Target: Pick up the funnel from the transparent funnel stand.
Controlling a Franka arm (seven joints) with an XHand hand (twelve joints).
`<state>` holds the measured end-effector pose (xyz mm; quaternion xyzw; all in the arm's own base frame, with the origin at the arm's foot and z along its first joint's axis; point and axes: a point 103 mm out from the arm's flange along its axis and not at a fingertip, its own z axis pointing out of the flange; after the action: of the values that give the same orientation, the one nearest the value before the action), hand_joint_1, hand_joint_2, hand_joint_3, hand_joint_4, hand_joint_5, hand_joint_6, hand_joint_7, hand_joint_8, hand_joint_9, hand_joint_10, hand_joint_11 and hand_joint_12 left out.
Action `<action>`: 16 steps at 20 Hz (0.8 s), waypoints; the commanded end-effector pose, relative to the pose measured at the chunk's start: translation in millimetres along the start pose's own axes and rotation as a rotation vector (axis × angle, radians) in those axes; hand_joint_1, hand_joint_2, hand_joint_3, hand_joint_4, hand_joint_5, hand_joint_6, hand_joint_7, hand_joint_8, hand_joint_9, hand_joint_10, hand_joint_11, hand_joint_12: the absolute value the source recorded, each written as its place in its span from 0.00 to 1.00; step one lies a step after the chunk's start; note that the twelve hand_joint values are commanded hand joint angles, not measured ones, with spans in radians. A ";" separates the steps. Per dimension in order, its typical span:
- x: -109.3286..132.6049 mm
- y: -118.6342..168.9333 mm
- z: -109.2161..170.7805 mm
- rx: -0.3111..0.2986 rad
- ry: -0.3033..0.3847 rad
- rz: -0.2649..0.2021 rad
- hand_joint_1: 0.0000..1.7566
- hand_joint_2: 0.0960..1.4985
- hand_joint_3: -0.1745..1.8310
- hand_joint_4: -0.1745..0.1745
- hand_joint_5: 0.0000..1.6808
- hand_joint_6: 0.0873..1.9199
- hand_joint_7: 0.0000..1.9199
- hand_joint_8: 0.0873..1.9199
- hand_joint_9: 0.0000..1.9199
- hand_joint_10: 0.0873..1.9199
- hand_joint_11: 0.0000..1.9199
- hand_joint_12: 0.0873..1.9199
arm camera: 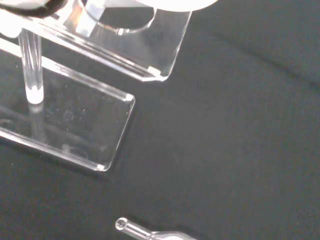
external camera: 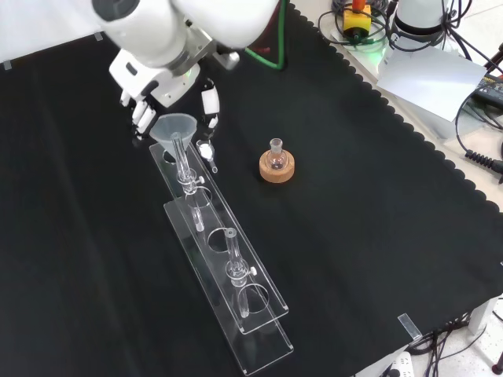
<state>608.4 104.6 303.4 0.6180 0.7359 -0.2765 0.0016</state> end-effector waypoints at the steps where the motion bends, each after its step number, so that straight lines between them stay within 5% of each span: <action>1: -17.3 -36.4 -56.5 -0.107 -0.066 0.052 0.46 0.41 0.43 0.44 0.40 0.39 0.46 0.31 0.60 0.15 0.35 0.63; 8: -40.3 -86.9 -78.7 -0.066 -0.101 0.112 0.46 0.41 0.43 0.44 0.39 0.40 0.45 0.32 0.60 0.15 0.35 0.63; 16: -42.5 -144.2 -68.5 -0.029 -0.106 0.153 0.46 0.40 0.44 0.44 0.39 0.41 0.45 0.33 0.60 0.15 0.35 0.63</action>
<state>578.3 98.7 413.8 0.6435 0.7171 -0.2581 0.0712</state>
